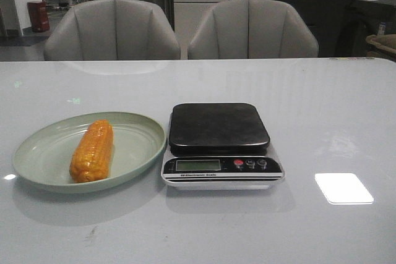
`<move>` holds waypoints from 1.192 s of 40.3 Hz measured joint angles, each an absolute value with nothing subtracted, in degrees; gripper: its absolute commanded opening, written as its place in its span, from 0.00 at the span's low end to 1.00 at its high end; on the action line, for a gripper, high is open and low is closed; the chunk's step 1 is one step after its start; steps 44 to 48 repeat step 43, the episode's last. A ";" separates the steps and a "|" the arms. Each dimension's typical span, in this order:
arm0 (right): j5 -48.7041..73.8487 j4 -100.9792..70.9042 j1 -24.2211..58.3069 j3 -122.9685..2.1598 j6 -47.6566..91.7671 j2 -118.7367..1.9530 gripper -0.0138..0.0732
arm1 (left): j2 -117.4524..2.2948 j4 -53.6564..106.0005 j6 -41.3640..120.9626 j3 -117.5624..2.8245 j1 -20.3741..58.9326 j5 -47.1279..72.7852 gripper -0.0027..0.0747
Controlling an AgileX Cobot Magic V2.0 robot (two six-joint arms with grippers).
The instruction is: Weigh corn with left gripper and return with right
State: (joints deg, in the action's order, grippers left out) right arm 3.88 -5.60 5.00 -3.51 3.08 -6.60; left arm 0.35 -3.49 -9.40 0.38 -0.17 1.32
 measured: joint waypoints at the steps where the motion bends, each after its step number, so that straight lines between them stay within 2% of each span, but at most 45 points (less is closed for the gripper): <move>1: 3.42 -5.24 4.87 -3.09 3.08 -6.19 0.36 | 0.35 -3.49 -9.40 0.38 -0.17 1.32 0.19; 11: 1.13 -3.00 4.86 1.43 3.08 0.34 0.36 | 0.35 -3.49 -9.40 0.38 -0.17 1.32 0.19; 48: 1.13 -2.83 4.78 1.43 3.08 0.61 0.36 | 0.35 -3.49 -9.40 0.38 -0.17 1.30 0.19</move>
